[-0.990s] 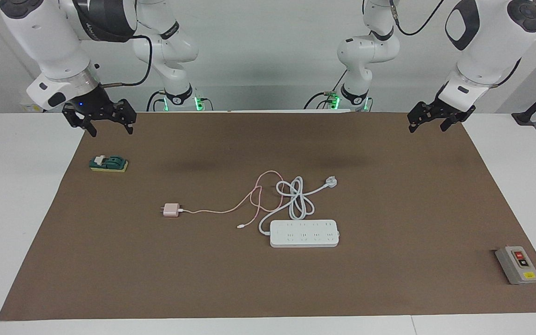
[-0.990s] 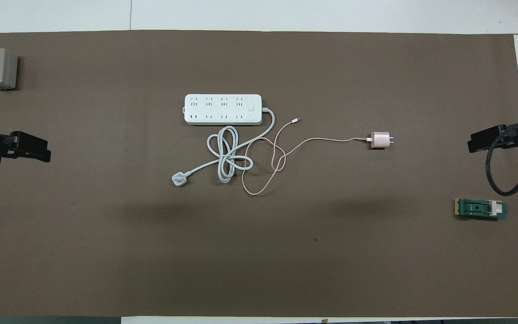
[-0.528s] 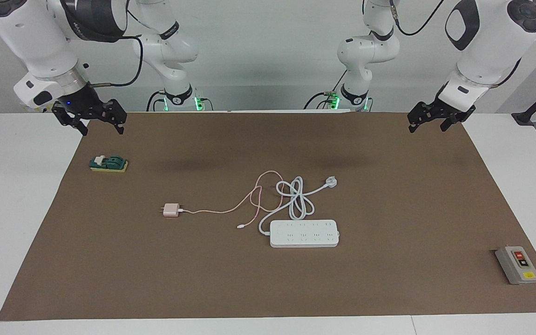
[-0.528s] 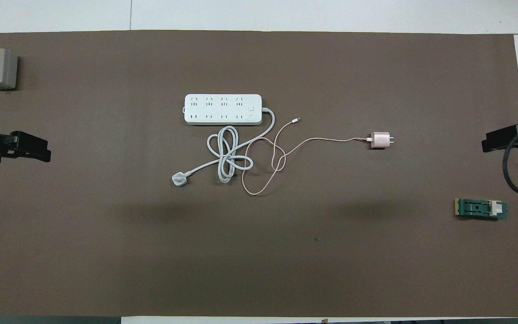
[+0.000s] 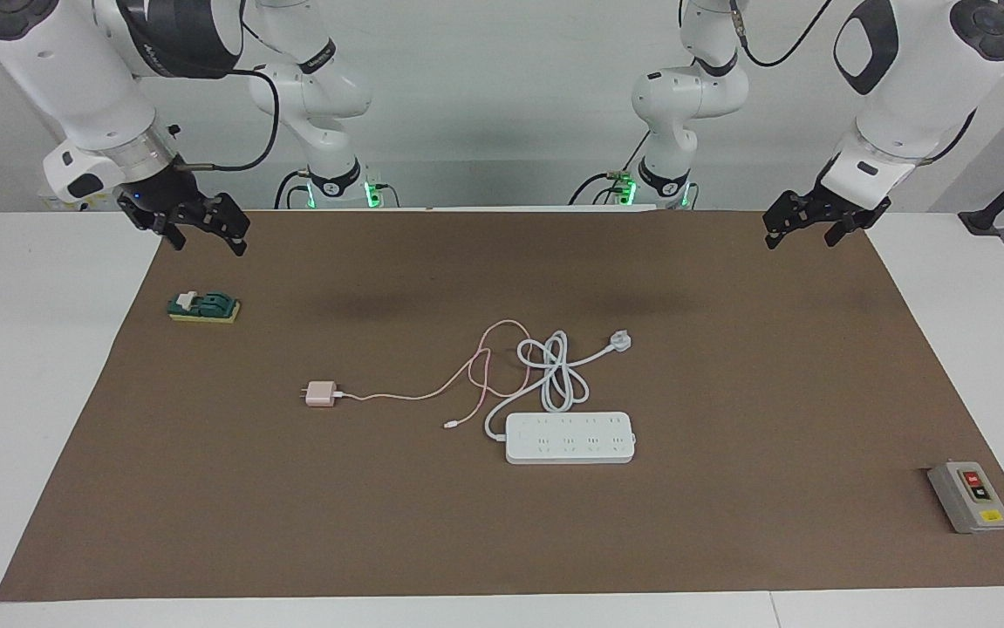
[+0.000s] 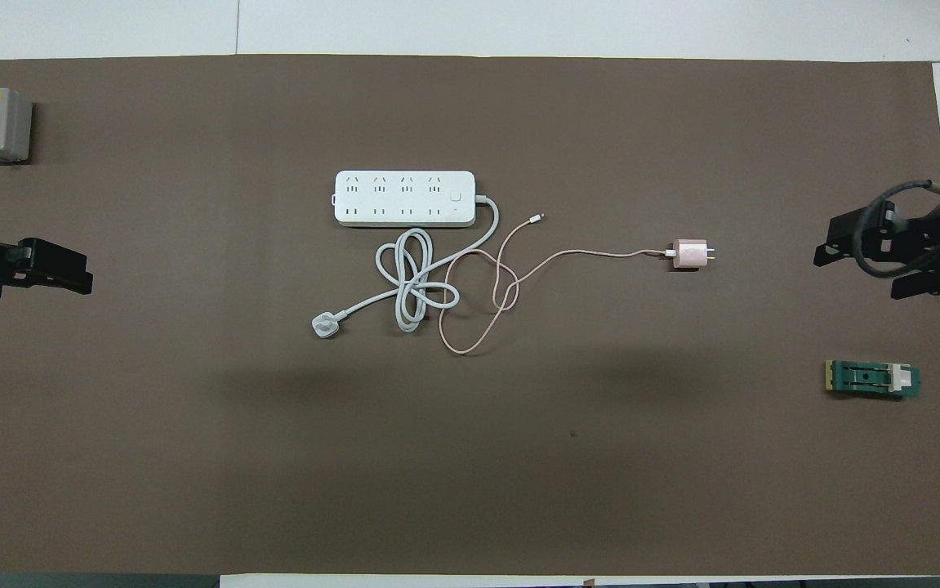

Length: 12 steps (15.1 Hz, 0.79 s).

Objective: Plug charger into power strip
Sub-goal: 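Reach the right gripper to the pink charger and grasp it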

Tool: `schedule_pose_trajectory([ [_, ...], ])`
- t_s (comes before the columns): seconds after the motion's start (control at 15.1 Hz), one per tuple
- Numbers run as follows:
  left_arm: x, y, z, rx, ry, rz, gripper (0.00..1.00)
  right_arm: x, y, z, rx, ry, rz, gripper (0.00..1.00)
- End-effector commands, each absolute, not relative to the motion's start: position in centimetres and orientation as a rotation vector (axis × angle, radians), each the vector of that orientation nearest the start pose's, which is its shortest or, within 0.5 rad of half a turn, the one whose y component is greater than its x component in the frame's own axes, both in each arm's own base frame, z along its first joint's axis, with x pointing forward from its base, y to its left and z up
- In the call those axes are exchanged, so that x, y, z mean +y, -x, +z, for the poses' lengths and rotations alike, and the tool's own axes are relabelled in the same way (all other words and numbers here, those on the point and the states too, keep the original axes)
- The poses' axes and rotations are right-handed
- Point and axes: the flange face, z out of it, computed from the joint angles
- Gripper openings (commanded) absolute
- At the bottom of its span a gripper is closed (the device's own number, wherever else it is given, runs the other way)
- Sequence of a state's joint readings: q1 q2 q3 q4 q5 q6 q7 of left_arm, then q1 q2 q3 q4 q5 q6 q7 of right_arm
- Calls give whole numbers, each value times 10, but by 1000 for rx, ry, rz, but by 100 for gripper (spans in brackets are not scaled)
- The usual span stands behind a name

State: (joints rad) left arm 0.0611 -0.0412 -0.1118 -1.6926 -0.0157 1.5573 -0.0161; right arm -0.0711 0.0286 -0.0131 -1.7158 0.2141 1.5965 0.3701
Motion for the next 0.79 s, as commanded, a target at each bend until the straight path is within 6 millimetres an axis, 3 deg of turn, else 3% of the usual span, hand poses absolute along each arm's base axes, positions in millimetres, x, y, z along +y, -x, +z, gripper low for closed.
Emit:
schedule_pose_trajectory([
  [0.0,-28,-531,593,38,3129,135,100,-38,-579,503,1008,2614,375,100],
  [0.26,-28,-531,593,38,3129,135,100,-46,-603,451,1373,2304,483,100],
  [0.4,-28,-532,593,38,3129,132,100,-49,-606,424,1440,2216,527,100],
  [0.53,-28,-531,594,38,3129,127,100,-67,-612,387,1494,2155,592,100],
  [0.73,-28,-531,594,38,3129,127,100,-68,-617,347,1528,2096,680,100],
])
